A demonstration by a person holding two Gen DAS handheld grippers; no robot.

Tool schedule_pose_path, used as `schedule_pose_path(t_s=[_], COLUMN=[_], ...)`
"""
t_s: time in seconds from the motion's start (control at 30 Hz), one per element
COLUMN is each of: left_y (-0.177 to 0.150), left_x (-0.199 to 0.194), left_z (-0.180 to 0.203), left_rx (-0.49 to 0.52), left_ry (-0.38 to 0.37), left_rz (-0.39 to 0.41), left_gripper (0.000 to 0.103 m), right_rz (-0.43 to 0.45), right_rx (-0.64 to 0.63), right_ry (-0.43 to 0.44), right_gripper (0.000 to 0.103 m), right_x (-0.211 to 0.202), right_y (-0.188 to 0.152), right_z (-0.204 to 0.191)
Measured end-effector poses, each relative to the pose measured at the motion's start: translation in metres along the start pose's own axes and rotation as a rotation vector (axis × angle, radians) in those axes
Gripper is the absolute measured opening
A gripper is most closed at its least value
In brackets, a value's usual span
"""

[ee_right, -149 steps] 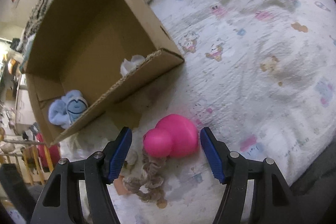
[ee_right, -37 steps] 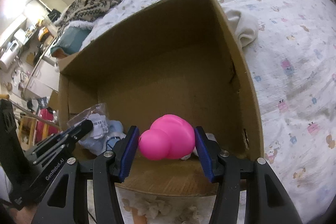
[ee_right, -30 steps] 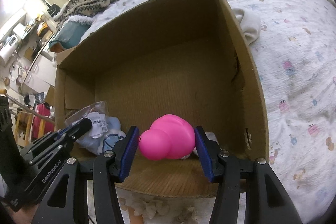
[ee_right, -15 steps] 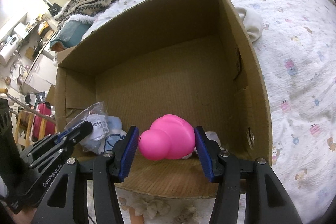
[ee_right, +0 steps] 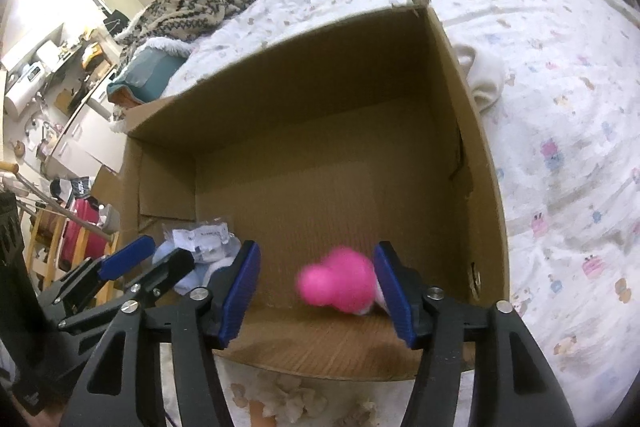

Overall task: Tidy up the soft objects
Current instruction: 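Open the left tool dropping the bag while the right tool drops the pink duck in the box, then move the left tool back toward the orange cylinder and scrunchies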

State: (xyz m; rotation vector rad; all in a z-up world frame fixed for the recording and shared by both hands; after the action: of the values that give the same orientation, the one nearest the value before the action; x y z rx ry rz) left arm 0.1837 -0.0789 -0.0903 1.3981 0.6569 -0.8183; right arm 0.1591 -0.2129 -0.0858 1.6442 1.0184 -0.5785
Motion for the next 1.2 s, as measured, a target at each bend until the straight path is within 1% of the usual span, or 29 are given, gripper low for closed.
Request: schedule_pose_path(t_s=[0.03, 0.07, 0.1, 0.13, 0.17, 0.2, 0.23, 0.27, 0.37, 0.43, 0.57, 0.67, 0.8, 0.93, 0.97, 1.0, 1.07, 1.2], left_y=[0.001, 0.001, 0.001, 0.002, 0.003, 0.004, 0.004, 0.005, 0.005, 0.004, 0.004, 0.003, 0.0, -0.007, -0.01, -0.012, -0.017, -0.026], left_x=[-0.001, -0.003, -0.004, -0.005, -0.006, -0.008, -0.009, -0.011, -0.017, -0.02, -0.027, -0.032, -0.037, -0.045, -0.046, -0.048, -0.051, -0.056], left_z=[0.0, -0.001, -0.002, -0.003, -0.005, -0.006, -0.008, -0.01, -0.014, -0.015, -0.018, -0.016, -0.015, -0.02, -0.021, -0.021, -0.025, -0.029], left_rx=[-0.001, -0.004, -0.009, -0.018, -0.025, -0.035, -0.044, -0.053, -0.074, -0.08, -0.082, -0.075, -0.071, -0.087, -0.092, -0.099, -0.116, -0.122], left_ry=[0.007, 0.011, 0.012, 0.013, 0.017, 0.022, 0.024, 0.025, 0.024, 0.022, 0.04, 0.019, 0.012, 0.014, 0.012, 0.007, 0.004, 0.019], left_rz=[0.006, 0.01, 0.014, 0.018, 0.019, 0.02, 0.023, 0.027, 0.04, 0.039, 0.043, 0.04, 0.02, 0.018, 0.013, 0.009, 0.01, 0.001], left_gripper=[0.06, 0.063, 0.063, 0.064, 0.064, 0.064, 0.064, 0.064, 0.064, 0.064, 0.064, 0.064, 0.064, 0.064, 0.07, 0.08, 0.089, 0.091], right_rz=[0.008, 0.02, 0.029, 0.039, 0.048, 0.06, 0.074, 0.085, 0.091, 0.094, 0.105, 0.113, 0.114, 0.114, 0.111, 0.107, 0.102, 0.102], right_rx=[-0.003, -0.006, -0.009, -0.012, -0.015, -0.016, -0.011, -0.001, 0.032, 0.045, 0.042, 0.038, 0.031, 0.03, 0.041, 0.055, 0.074, 0.091], right_ry=[-0.007, -0.01, -0.008, -0.008, -0.016, -0.022, -0.025, -0.025, -0.011, -0.022, -0.034, -0.039, -0.046, -0.061, -0.055, -0.047, -0.042, -0.045], right_gripper=[0.067, 0.073, 0.078, 0.08, 0.085, 0.094, 0.1, 0.103, 0.103, 0.103, 0.103, 0.103, 0.103, 0.103, 0.103, 0.103, 0.103, 0.103], right_x=[-0.002, -0.005, -0.007, -0.01, -0.012, -0.014, -0.017, -0.02, -0.024, -0.027, -0.035, -0.041, -0.049, -0.059, -0.061, -0.063, -0.067, -0.075], right_y=[0.001, 0.002, 0.004, 0.005, 0.006, 0.007, 0.007, 0.008, 0.007, 0.006, 0.004, 0.001, -0.004, -0.009, -0.012, -0.015, -0.021, -0.029], right_z=[-0.001, -0.001, -0.002, -0.002, -0.002, -0.002, -0.001, 0.001, 0.005, 0.008, 0.008, 0.008, 0.005, 0.008, 0.009, 0.01, 0.012, 0.013])
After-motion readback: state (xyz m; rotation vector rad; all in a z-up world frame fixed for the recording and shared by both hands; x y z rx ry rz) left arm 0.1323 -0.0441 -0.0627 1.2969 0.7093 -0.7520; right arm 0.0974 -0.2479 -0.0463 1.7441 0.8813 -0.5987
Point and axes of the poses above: each gripper's, at about its wrist camera, not at the fingertips, and x roughly the way its jaws point, z to its right, y to its top, the point moved 8 cm from there along x, roughly the way its jaws point, and after that the axes turned 8 degrees about -x, right-handed, at the moved point
